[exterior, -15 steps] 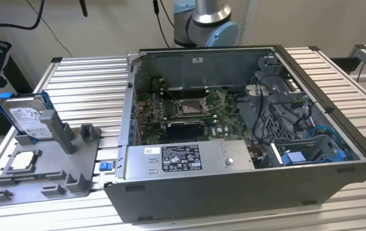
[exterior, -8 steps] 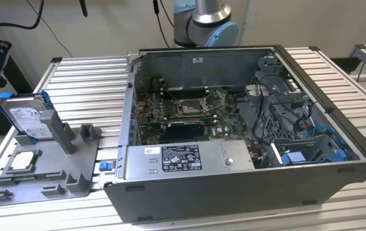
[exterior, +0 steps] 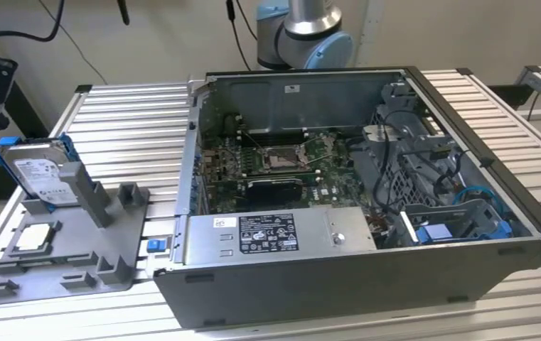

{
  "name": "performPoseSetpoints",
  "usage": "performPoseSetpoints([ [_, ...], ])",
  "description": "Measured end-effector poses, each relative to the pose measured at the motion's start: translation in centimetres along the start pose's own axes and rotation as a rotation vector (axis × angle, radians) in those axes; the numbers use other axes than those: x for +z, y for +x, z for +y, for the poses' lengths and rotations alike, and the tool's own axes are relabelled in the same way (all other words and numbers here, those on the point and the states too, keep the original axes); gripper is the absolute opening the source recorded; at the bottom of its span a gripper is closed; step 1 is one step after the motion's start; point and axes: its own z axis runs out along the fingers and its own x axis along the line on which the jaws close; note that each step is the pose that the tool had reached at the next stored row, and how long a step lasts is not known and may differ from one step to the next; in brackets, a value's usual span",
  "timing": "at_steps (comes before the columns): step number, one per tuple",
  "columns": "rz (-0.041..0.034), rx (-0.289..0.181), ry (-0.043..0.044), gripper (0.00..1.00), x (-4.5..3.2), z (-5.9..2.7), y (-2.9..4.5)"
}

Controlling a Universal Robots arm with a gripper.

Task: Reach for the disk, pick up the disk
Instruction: 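Reach for the disk, then pick up the disk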

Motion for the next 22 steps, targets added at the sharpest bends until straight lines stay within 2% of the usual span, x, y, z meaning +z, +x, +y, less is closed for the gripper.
performPoseSetpoints([
  [11,0.0057,-0.139,0.0031,0.00,0.00,0.00,0.00],
  [22,0.0125,-0.312,0.0063,0.00,0.00,0.00,0.00],
])
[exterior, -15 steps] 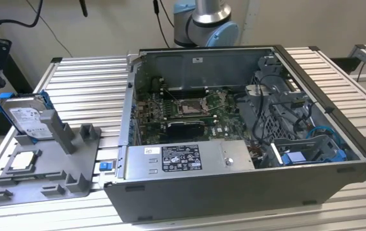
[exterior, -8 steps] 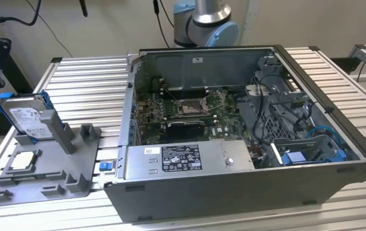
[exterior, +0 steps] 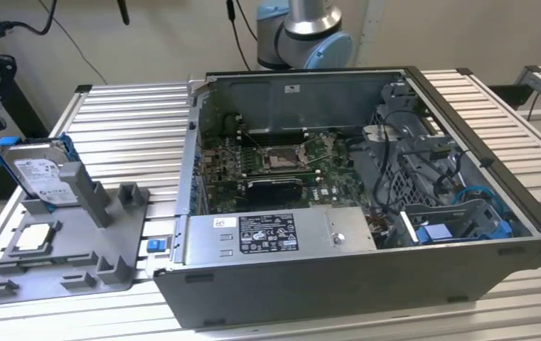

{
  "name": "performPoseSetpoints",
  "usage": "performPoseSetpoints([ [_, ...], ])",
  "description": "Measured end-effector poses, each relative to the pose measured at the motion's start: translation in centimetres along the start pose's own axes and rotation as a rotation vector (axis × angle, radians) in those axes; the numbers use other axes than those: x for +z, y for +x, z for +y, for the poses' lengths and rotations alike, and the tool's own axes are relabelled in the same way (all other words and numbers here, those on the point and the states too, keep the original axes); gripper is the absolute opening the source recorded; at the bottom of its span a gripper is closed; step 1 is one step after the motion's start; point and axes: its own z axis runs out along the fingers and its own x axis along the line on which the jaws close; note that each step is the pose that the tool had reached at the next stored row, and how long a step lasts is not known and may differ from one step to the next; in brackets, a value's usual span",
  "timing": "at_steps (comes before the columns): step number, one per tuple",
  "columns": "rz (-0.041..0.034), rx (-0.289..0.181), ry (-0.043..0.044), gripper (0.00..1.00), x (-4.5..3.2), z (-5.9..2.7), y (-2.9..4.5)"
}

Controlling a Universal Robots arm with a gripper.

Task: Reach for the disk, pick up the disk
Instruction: 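Pick up the disk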

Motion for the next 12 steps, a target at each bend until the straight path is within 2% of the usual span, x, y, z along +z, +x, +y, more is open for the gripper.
performPoseSetpoints([
  [12,0.0085,-0.217,0.0042,0.00,0.01,0.00,0.00],
])
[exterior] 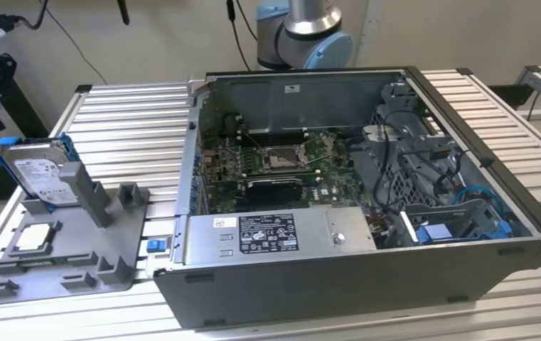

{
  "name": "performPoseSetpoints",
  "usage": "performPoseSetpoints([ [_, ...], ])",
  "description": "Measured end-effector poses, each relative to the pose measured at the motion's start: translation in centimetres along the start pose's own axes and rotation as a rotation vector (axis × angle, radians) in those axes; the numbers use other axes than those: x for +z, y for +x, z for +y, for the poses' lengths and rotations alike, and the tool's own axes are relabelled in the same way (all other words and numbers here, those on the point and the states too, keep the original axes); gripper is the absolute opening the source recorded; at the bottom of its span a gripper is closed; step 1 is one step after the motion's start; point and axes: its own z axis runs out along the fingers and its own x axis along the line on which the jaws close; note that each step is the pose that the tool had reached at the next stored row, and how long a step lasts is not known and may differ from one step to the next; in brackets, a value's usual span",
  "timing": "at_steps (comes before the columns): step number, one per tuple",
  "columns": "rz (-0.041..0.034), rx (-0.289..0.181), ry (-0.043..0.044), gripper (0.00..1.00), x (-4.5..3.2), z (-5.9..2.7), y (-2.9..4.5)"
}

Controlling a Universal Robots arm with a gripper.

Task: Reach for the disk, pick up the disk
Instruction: 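Pick up the disk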

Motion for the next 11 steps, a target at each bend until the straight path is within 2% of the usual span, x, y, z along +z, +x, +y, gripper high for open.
performPoseSetpoints([
  [11,0.0048,-0.200,0.0024,0.00,0.00,0.00,0.00],
])
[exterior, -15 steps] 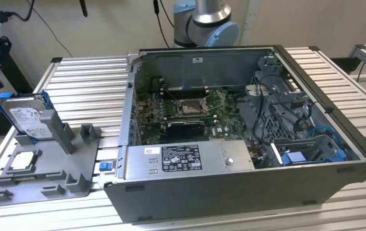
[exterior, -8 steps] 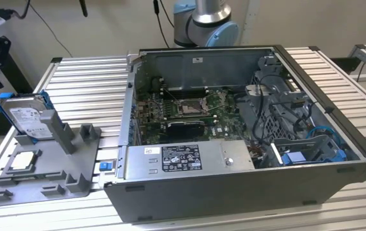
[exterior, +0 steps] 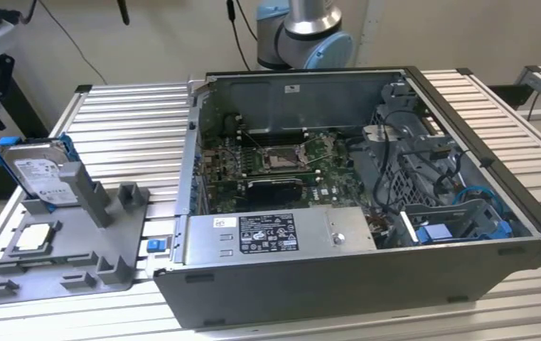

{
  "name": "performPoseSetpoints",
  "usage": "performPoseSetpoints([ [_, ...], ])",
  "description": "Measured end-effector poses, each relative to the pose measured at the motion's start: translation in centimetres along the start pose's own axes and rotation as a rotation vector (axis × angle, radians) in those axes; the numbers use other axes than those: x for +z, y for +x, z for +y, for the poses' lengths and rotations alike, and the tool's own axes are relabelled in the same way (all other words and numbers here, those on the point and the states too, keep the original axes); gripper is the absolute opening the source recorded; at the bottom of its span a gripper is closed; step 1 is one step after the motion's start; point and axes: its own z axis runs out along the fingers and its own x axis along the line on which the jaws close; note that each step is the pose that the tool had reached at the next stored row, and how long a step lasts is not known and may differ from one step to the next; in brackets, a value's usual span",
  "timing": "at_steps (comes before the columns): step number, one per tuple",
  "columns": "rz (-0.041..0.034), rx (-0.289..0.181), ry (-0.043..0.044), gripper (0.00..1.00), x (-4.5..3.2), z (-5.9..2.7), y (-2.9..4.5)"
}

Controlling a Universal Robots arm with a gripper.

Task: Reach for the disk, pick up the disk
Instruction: 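Pick up the disk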

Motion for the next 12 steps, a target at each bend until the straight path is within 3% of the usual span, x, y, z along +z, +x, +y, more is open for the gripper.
performPoseSetpoints([
  [12,0.0034,-0.218,0.0032,0.00,0.01,0.00,0.00],
])
